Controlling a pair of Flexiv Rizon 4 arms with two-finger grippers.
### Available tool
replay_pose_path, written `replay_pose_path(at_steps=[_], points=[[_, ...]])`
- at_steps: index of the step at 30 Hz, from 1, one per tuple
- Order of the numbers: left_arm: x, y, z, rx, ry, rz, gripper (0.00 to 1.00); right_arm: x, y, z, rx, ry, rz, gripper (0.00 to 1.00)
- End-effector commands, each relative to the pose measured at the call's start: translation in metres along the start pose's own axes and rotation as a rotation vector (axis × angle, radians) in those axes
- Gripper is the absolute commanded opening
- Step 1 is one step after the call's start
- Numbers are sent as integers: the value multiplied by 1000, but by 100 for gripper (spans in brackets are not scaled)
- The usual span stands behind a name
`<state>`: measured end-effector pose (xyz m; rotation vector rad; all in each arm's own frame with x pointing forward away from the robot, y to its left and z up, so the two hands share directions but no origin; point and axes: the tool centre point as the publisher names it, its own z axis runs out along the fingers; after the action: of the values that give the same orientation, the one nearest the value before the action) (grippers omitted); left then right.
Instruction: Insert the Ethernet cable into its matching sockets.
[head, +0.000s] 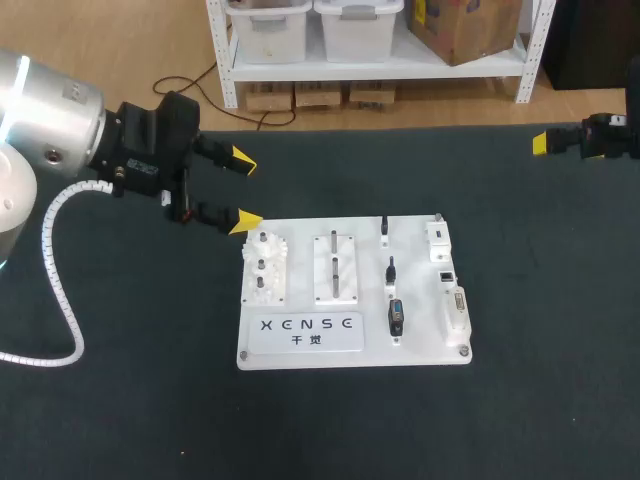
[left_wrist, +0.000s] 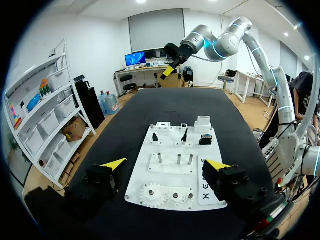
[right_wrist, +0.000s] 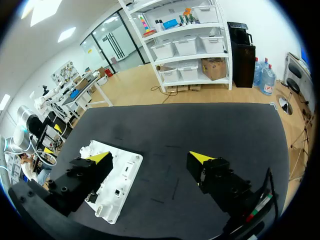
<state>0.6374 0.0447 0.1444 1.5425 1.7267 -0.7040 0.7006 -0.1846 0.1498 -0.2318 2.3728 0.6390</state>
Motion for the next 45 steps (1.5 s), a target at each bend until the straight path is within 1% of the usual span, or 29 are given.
replay_pose_path(at_steps=[1,28,30,32,35,37,40,44,45], points=[[2,-1,0,-3,-6,3,100,0,0,0,-2,1,-1,100],[2,-1,0,-3,-6,3,100,0,0,0,-2,1,-1,100],[3,-2,3,3,-18,39,100,0,0,0,-2,1,-1,100],[5,-4,6,23,-34,77,100,0,0,0,-2,1,-1,100],[6,-7,10,53,-34,110,100,0,0,0,-2,1,-1,100],[7,-10,11,68,-22,116,100,0,0,0,-2,1,-1,100],[9,-15,12,73,-26,123,100,0,0,0,-2,1,-1,100],[16,-27,17,85,29,111,100,0,0,0,-2,1,-1,100],[17,-30,18,86,32,111,100,0,0,0,-2,1,-1,100]])
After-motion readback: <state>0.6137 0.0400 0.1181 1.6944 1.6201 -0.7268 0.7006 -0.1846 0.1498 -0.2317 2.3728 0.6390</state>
